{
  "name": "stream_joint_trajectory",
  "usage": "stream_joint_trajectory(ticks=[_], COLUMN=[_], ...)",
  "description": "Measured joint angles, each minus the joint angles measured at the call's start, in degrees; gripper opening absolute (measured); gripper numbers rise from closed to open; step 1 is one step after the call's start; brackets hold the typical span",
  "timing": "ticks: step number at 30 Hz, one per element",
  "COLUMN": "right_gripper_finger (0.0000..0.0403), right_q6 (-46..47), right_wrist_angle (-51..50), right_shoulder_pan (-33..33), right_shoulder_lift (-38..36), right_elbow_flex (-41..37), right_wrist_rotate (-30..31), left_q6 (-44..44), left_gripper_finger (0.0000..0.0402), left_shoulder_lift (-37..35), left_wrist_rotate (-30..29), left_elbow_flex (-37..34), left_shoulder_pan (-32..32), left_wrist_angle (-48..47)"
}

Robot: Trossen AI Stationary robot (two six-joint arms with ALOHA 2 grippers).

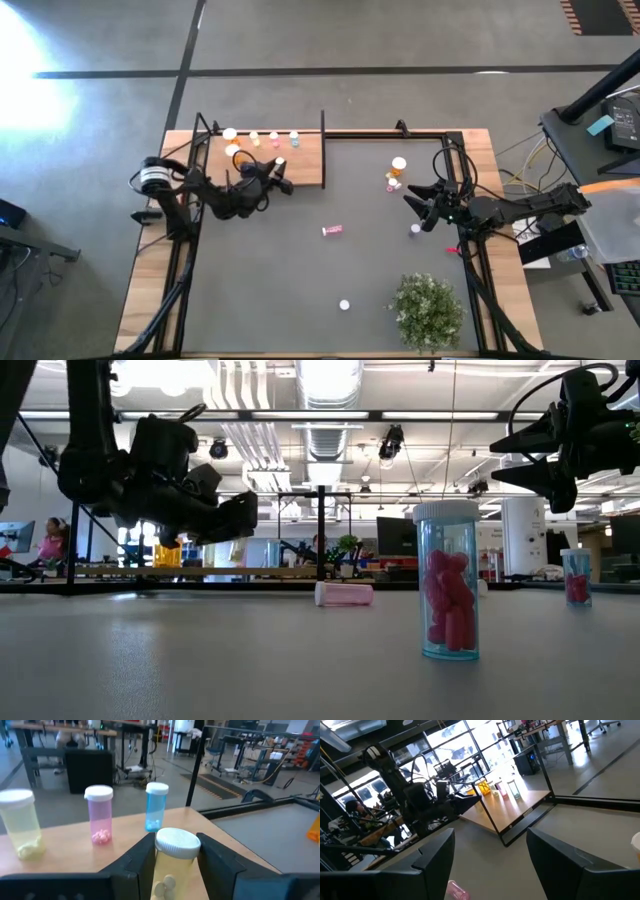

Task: Pick and place medicine bottles onto shelf by color
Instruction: Put the bottom yellow pill bottle on the shelf aligned with the other yellow pill bottle

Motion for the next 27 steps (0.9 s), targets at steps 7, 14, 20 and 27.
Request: stream_joint_trajectory(ticks=[7,14,20,27], right_gripper_finger=[0.0237,0.0237,0.0237,0.0237], right_q6=[0.0,0.0,0.0,0.0], right_wrist_angle=[0.0,0.0,0.0,0.0], right_shoulder_pan=[0.0,0.0,0.0,0.0], right_shoulder_lift=[0.0,0.0,0.0,0.0], right_elbow_flex=[0.0,0.0,0.0,0.0], right_wrist_rotate=[0.0,0.0,0.0,0.0], left_q6=[2.2,2.2,1.7,1.7], left_gripper_finger=[0.0115,0.0115,0.0115,0.0123], left_shoulder_lift=[3.9,4.3,4.3,4.5], left_wrist_rotate=[-0.2,-0.2,-0.2,-0.2], left_elbow_flex=[0.0,0.0,0.0,0.0], left_shoulder_pan=[0.0,0.0,0.0,0.0], left_wrist_angle=[6.2,6.3,6.3,6.3])
